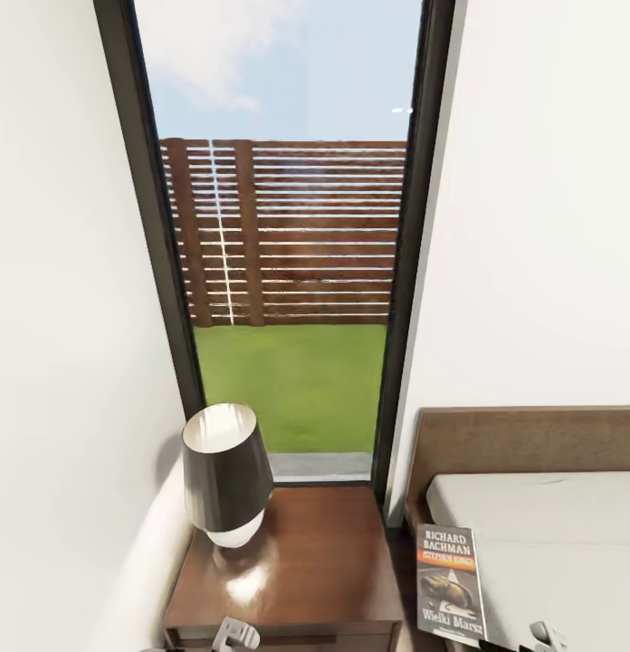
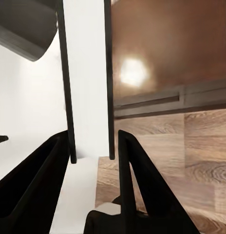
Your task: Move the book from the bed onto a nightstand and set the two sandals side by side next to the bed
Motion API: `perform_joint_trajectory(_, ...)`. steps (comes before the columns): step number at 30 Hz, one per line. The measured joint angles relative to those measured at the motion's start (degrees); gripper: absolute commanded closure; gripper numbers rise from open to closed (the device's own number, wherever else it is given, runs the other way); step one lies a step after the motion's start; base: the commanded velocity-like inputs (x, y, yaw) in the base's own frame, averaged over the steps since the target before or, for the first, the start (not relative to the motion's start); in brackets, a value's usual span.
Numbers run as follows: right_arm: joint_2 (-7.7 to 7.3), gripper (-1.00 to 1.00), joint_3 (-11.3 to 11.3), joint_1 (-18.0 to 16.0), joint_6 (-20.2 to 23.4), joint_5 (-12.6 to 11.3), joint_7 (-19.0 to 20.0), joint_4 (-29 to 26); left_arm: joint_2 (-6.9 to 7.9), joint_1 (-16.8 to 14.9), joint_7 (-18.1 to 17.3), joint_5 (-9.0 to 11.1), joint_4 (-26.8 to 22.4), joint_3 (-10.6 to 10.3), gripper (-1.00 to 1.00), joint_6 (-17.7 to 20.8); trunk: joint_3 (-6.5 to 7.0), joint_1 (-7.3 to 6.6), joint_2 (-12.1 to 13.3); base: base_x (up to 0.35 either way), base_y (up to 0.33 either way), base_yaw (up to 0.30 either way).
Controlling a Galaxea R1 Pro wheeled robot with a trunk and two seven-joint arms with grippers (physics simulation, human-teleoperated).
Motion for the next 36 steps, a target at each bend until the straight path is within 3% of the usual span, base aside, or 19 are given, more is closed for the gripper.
perform_joint_trajectory(16, 0.36, 1.00, 0.0, 0.0, -0.3, 0.0, 0.9, 0.1, 0.00, 0.0, 0.0, 0.1, 0.0, 0.0, -1.00, 0.0, 0.00, -0.02, 0.0, 0.298, 0.030, 0.000)
perform_joint_trajectory(28, 0.34, 1.00, -0.4, 0.0, -0.2, -0.6, 1.2, 0.1, 0.00, 0.0, 0.0, 0.1, 0.0, 0.0, -1.00, 0.0, 0.02, 0.01, 0.0, 0.026, 0.010, 0.004)
perform_joint_trajectory(36, 0.04, 1.00, -0.3, 0.0, 0.0, -0.6, 1.4, 0.1, 0.01, 0.0, 0.0, 0.1, 0.0, 0.1, -1.00, 0.0, 0.13, 0.01, 0.0, 0.000, 0.000, 0.213)
